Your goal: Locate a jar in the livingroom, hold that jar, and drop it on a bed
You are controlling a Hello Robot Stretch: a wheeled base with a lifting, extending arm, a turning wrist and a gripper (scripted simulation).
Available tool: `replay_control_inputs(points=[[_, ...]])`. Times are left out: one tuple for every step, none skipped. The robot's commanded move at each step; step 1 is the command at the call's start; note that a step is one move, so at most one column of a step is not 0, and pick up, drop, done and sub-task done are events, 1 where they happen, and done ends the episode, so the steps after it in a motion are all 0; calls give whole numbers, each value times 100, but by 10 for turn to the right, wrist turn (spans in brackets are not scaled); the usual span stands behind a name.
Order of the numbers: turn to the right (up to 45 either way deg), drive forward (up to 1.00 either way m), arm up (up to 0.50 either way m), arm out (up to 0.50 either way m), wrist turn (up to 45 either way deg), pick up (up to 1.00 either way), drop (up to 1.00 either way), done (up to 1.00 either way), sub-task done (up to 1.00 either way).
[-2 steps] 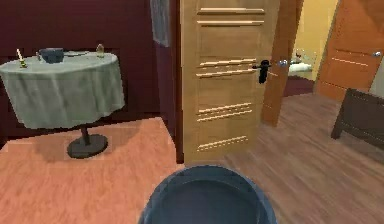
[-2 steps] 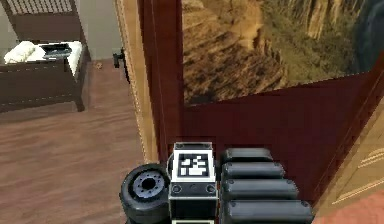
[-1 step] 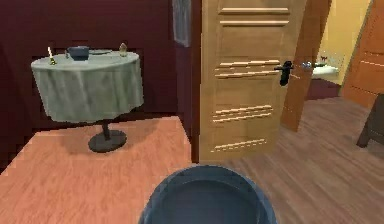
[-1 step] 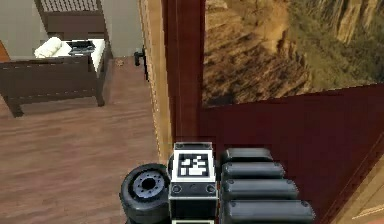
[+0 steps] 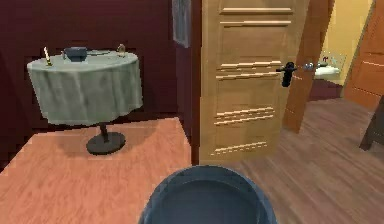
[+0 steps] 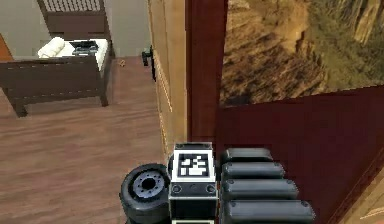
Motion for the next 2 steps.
replay_control_inputs(points=[[-30, 0, 0, 0, 0, 0, 0, 0, 0], [0, 45, 0, 0, 0, 0, 0, 0, 0]])
